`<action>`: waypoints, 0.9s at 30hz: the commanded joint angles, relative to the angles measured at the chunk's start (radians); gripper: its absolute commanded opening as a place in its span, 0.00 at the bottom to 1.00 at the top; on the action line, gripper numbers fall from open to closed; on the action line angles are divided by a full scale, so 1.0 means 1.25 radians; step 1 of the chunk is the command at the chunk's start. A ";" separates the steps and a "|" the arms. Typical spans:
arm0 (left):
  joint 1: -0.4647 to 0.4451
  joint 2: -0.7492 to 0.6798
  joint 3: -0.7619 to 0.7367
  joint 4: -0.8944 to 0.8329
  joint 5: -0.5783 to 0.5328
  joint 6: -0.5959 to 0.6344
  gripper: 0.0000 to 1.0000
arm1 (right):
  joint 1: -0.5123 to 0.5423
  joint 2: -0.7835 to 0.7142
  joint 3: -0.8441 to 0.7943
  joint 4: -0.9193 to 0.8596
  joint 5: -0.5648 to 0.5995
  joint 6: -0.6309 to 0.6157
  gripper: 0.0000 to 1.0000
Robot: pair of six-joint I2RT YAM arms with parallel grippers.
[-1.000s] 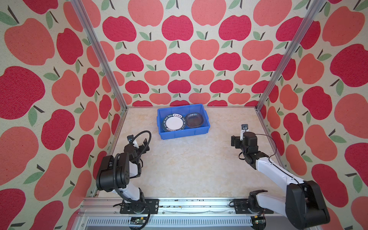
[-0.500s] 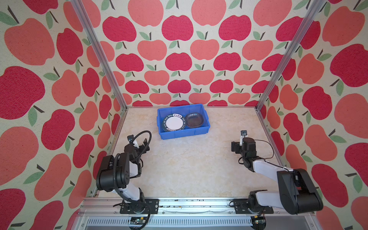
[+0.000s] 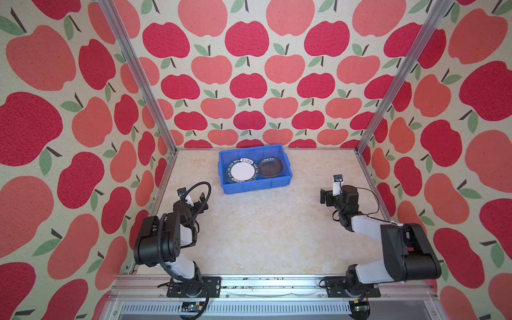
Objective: Place the plates into the plastic bin on the countertop
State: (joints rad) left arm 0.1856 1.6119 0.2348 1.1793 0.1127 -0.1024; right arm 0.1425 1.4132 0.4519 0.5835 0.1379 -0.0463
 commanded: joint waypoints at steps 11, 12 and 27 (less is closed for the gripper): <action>-0.007 0.000 0.013 -0.001 -0.015 0.013 0.99 | -0.007 -0.220 -0.065 -0.037 0.036 0.019 1.00; -0.006 0.000 0.013 -0.001 -0.016 0.013 0.99 | -0.014 -0.194 -0.074 -0.004 0.039 0.011 0.99; -0.015 -0.003 0.032 -0.036 -0.032 0.019 0.99 | -0.052 0.138 -0.076 0.341 0.073 0.012 1.00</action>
State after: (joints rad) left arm 0.1715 1.6119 0.2554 1.1503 0.0856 -0.0940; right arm 0.0757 1.5841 0.3252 0.9344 0.1932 -0.0372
